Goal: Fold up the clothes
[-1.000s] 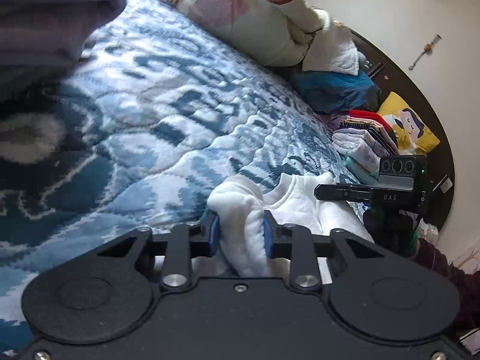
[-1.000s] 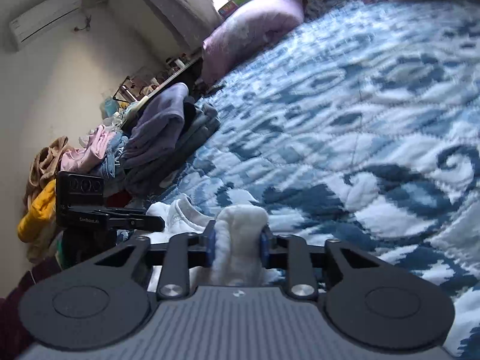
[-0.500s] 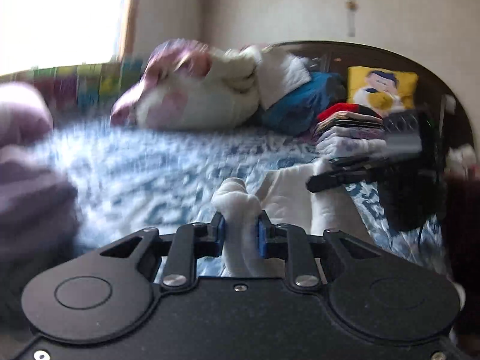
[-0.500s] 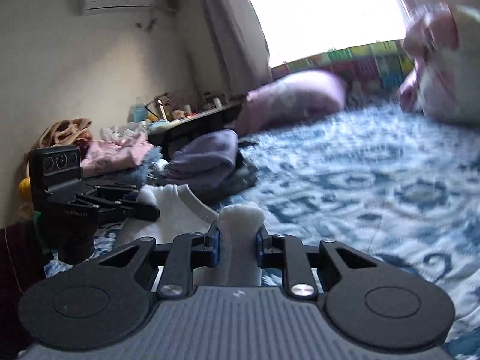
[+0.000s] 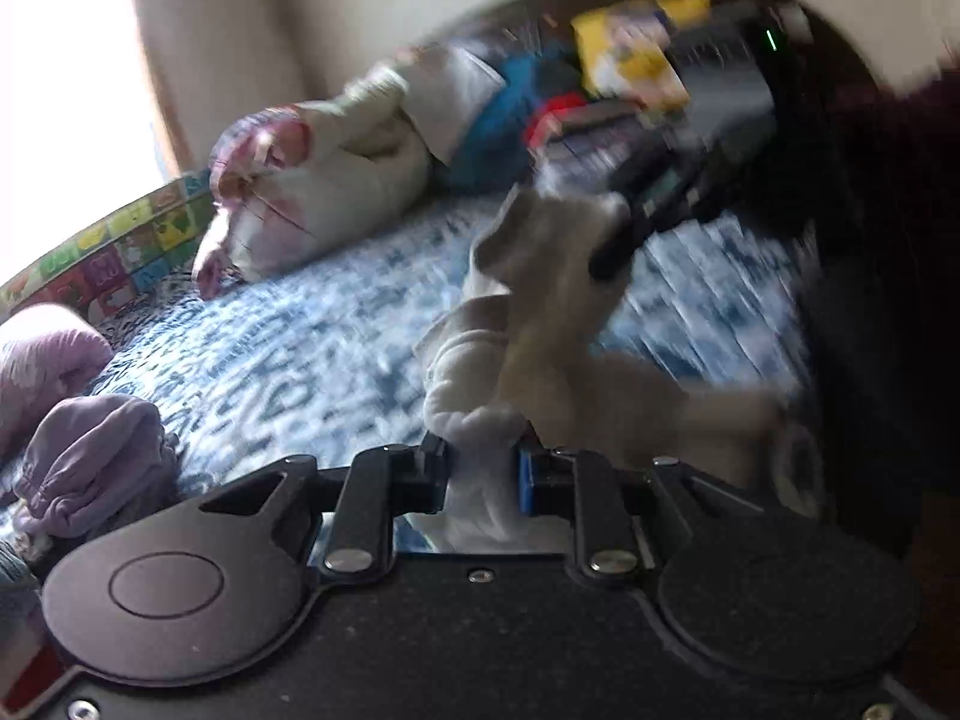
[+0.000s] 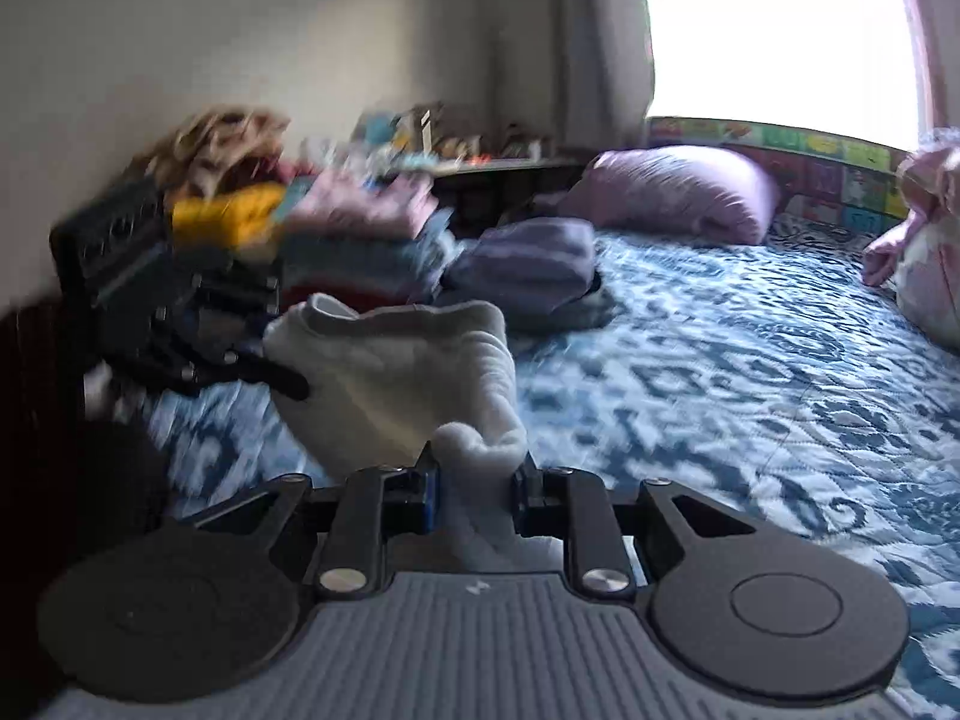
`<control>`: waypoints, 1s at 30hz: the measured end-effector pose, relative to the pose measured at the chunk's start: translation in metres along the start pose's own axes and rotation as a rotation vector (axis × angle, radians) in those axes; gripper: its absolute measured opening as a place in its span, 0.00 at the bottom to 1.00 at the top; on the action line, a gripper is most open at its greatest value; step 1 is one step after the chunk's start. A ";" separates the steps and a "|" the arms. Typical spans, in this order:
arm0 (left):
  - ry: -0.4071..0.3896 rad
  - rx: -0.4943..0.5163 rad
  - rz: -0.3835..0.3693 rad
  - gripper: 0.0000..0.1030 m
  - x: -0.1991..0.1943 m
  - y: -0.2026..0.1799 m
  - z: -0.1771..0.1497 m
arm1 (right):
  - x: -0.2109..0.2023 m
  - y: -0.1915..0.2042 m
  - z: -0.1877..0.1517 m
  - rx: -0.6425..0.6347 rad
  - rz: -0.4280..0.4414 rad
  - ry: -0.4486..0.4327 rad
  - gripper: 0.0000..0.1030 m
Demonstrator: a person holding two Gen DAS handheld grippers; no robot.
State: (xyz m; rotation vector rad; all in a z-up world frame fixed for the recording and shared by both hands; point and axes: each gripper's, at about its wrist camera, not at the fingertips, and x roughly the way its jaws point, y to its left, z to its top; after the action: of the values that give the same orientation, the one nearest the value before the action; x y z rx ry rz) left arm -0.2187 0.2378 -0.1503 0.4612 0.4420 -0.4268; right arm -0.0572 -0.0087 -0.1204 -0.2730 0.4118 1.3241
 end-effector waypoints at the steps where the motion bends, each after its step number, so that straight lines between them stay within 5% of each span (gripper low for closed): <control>1: 0.026 0.032 -0.004 0.19 -0.003 -0.009 -0.002 | -0.002 0.011 -0.003 -0.038 -0.003 0.028 0.23; 11: 0.218 0.418 0.068 0.23 0.008 -0.099 -0.032 | 0.004 0.110 -0.059 -0.416 -0.110 0.316 0.32; 16: 0.200 0.506 0.187 0.24 0.004 -0.114 -0.044 | -0.039 0.119 -0.049 -0.355 -0.119 0.272 0.35; 19: 0.218 0.567 0.207 0.24 0.001 -0.124 -0.050 | -0.064 0.104 -0.032 -0.191 -0.097 0.163 0.36; 22: 0.241 0.543 0.195 0.25 -0.001 -0.124 -0.044 | -0.056 0.082 -0.021 -0.015 -0.118 0.085 0.36; 24: 0.248 0.516 0.172 0.34 -0.009 -0.122 -0.037 | -0.033 0.078 -0.025 0.012 -0.142 0.123 0.36; 27: 0.263 0.470 0.154 0.38 -0.035 -0.117 -0.025 | 0.004 0.096 -0.045 -0.108 -0.172 0.276 0.31; 30: 0.186 0.312 0.212 0.38 -0.057 -0.098 -0.009 | 0.009 0.114 -0.060 -0.183 -0.195 0.314 0.32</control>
State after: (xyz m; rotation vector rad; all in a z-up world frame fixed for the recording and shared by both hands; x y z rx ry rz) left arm -0.3156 0.1792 -0.1615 0.8467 0.5023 -0.2479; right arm -0.1740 0.0001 -0.1741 -0.6630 0.5143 1.1299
